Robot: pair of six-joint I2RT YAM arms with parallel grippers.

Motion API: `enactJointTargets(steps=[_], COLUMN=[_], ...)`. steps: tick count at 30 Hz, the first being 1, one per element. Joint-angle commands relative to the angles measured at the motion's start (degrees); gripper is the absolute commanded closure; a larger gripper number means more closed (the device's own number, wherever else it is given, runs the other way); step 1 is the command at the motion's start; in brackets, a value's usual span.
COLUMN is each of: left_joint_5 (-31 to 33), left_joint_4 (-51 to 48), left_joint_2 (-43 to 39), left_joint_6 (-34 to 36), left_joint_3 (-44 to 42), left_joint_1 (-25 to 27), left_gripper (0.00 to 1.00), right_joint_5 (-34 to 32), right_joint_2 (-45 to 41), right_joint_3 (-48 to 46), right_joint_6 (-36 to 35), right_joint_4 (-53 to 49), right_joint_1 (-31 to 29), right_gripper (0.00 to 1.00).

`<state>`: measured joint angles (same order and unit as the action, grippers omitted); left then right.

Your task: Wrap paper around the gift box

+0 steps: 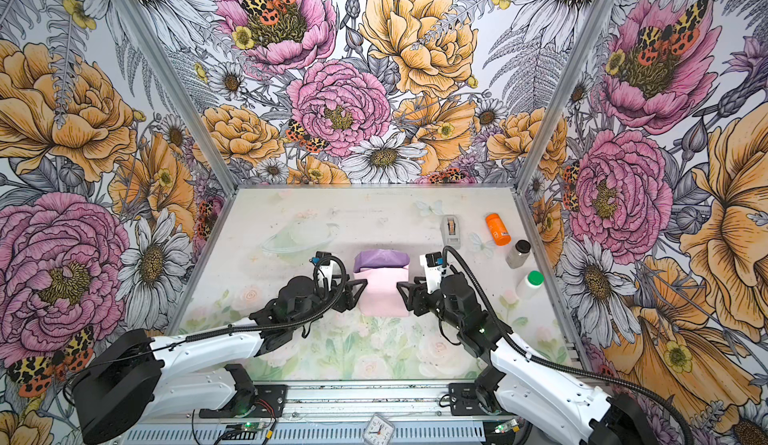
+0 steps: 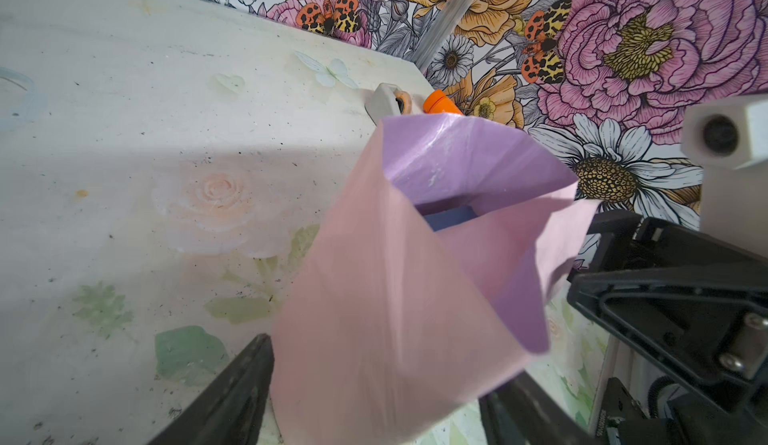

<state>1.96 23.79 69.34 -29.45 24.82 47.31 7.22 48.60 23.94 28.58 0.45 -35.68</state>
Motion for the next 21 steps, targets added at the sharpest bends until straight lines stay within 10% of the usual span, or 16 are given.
enactJointTargets(steps=[1,21], left_joint_5=[-1.86,2.01], left_joint_4=[-1.02,-20.47], left_joint_2=[1.96,4.05], left_joint_6=[-1.04,-6.88], left_joint_3=[2.5,5.35], left_joint_1=[-0.7,0.06], left_gripper=[0.23,0.25], right_joint_5=[0.44,-1.72], right_joint_2=[2.41,8.02], right_joint_3=[2.98,1.76], right_joint_6=[-0.97,6.56], right_joint_4=[1.84,-13.6], right_joint_1=[0.85,3.95], right_gripper=[0.36,0.4])
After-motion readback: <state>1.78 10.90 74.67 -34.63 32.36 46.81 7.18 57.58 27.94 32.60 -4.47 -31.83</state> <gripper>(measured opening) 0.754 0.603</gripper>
